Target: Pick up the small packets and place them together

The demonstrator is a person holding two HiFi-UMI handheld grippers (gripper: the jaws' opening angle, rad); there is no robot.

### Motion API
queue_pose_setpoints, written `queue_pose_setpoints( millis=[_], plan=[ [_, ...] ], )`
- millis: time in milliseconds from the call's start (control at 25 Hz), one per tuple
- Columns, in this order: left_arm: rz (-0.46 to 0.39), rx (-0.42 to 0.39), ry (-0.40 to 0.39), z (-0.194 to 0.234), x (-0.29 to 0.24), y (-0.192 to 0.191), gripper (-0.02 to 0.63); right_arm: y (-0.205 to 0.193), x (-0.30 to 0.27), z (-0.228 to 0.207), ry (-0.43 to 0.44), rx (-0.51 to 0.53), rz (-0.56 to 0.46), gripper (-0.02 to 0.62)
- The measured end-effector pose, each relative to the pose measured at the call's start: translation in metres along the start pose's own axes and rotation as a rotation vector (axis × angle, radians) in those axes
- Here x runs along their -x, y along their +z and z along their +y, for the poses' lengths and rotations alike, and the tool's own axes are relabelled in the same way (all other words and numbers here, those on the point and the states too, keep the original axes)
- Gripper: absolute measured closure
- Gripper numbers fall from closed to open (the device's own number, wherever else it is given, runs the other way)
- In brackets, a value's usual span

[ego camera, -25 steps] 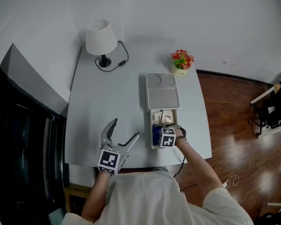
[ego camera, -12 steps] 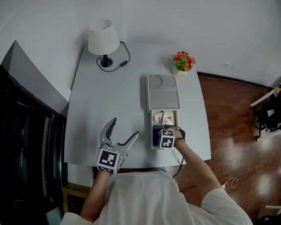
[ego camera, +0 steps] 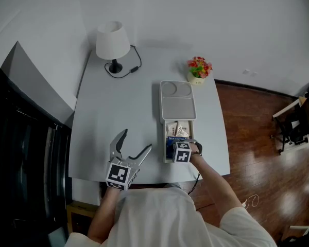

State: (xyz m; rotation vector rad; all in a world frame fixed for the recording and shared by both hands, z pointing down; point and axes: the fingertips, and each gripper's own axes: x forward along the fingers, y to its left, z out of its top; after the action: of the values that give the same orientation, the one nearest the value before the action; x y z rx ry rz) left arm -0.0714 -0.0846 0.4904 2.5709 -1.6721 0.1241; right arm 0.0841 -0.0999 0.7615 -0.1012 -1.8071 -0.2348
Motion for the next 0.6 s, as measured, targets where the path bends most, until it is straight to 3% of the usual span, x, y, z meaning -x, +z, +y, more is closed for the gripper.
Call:
queue_pose_setpoints(
  millis=[240, 600],
  plan=[
    [-0.013, 0.007, 0.016, 0.003, 0.006, 0.002, 0.195, -0.002, 0.008, -0.003, -0.04, -0.02, -0.017, 0.574],
    [0.01, 0.015, 0.016, 0.0, 0.008, -0.006, 0.195, -0.004, 0.028, -0.004, -0.093, -0.06, -0.081, 0.577]
  ],
)
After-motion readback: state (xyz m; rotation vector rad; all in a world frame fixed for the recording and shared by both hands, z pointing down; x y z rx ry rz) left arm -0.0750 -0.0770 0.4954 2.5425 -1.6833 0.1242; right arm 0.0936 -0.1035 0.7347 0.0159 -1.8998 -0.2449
